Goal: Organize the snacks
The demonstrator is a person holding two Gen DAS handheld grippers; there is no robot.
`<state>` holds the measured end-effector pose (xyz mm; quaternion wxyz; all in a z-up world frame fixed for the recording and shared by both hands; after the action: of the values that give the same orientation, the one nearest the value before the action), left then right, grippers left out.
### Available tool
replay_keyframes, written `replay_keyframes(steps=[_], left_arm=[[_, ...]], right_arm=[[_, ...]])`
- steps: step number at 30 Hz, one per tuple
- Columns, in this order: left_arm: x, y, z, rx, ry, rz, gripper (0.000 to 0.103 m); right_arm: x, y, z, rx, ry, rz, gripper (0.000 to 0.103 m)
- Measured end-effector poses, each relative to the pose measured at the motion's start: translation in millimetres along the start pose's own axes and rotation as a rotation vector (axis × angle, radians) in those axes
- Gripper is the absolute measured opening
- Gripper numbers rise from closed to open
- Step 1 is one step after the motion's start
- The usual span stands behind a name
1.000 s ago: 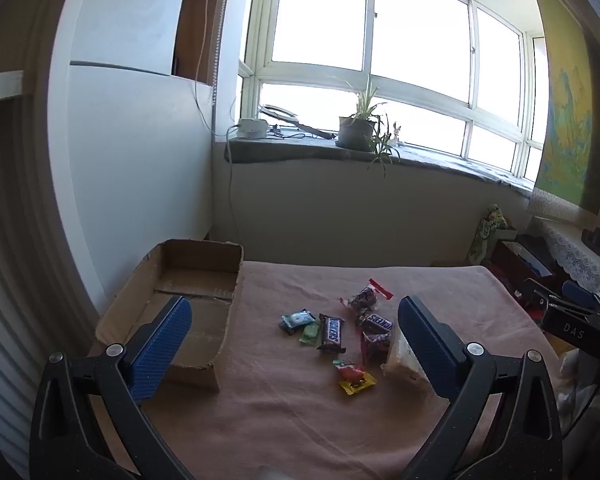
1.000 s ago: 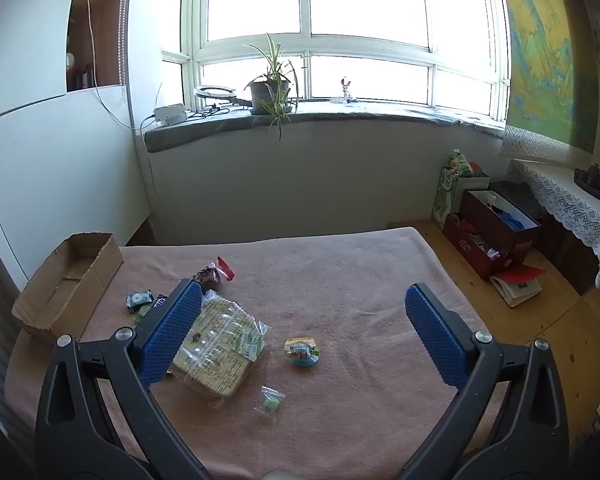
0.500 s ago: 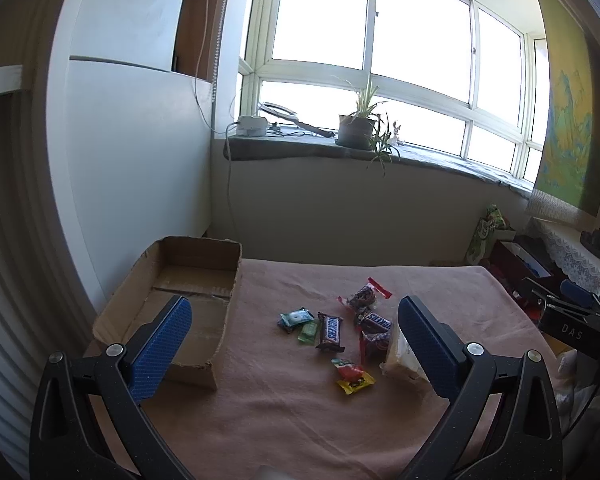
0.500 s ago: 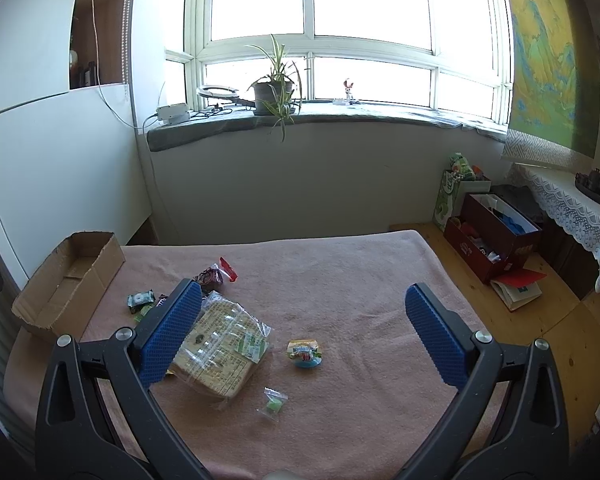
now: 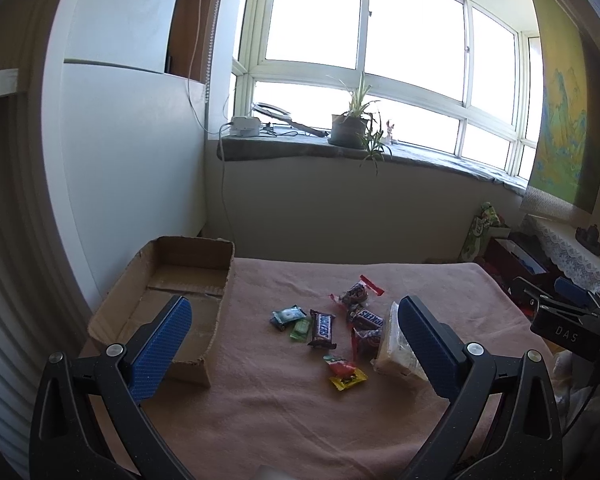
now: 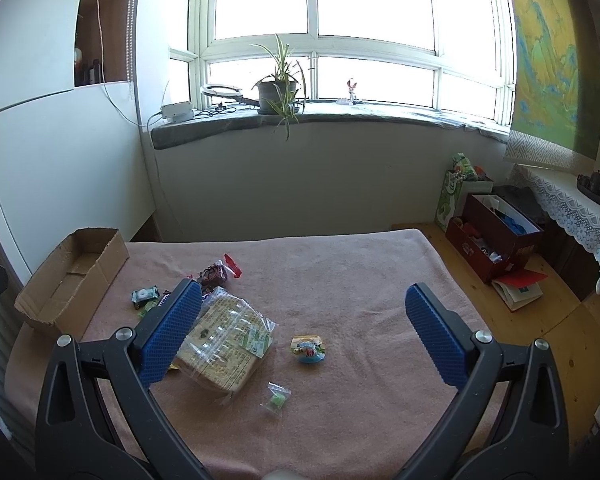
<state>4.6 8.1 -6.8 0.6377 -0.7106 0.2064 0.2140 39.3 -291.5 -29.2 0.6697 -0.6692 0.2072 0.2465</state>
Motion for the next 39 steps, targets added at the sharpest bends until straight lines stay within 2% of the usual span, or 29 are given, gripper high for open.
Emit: replay_keyframes(steps=[18, 28, 39], left_arm=[[17.4, -0.8, -8.4, 0.018, 0.023, 0.045, 0.102], [34.0, 0.0, -14.1, 0.017, 0.071, 0.087, 0.102], [43.4, -3.7, -16.7, 0.031, 0.091, 0.105, 0.102]], right_arm=[[10.4, -2.2, -2.9, 0.006, -0.001, 0.029, 0.103], [24.4, 3.6, 0.3, -0.008, 0.008, 0.057, 0.103], [37.8, 2.9, 0.4, -0.012, 0.013, 0.076, 0.103]])
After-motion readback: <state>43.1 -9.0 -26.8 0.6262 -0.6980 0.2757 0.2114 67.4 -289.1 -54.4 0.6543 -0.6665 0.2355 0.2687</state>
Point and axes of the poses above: each gripper's, at about its wrist camera, not at the fingertips, and x roughly the way its jaws point, z to its left, y to its underside, the point moved 1 cm from there along x, roughly the way its jaws point, and after that the axes turned 9 degrees about z, right-handed, at the moved point
